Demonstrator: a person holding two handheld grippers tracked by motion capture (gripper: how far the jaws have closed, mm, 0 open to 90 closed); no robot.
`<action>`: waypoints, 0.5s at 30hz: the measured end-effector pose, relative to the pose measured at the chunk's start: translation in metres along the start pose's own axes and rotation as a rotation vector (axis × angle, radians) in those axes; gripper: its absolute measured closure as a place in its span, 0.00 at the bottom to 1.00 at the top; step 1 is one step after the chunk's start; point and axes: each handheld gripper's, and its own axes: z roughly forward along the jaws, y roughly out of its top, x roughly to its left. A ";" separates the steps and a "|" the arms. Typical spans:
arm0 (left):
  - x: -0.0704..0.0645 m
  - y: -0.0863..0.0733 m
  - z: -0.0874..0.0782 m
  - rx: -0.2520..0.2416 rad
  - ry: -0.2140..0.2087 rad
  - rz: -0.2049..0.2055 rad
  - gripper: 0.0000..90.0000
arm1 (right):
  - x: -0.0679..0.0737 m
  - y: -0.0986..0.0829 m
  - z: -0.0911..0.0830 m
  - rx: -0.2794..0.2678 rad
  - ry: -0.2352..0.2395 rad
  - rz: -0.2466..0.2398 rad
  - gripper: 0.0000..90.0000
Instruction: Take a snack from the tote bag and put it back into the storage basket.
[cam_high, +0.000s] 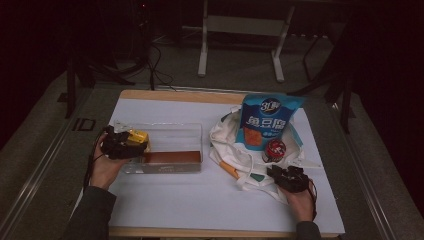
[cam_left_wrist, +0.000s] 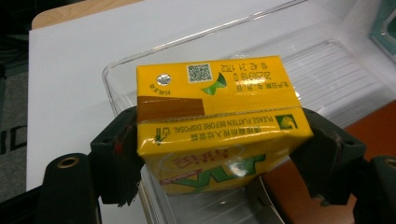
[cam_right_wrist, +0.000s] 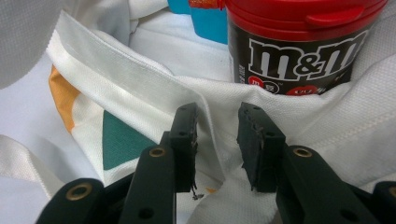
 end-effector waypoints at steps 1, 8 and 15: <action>0.000 0.001 -0.001 0.003 -0.007 -0.002 0.27 | 0.000 0.000 0.000 0.000 0.000 0.000 0.75; 0.001 0.000 -0.008 0.025 -0.008 0.000 0.27 | 0.000 0.000 0.000 0.000 0.000 0.000 0.75; 0.002 0.000 -0.011 0.028 -0.009 -0.001 0.25 | 0.000 0.000 0.000 0.000 -0.001 -0.001 0.75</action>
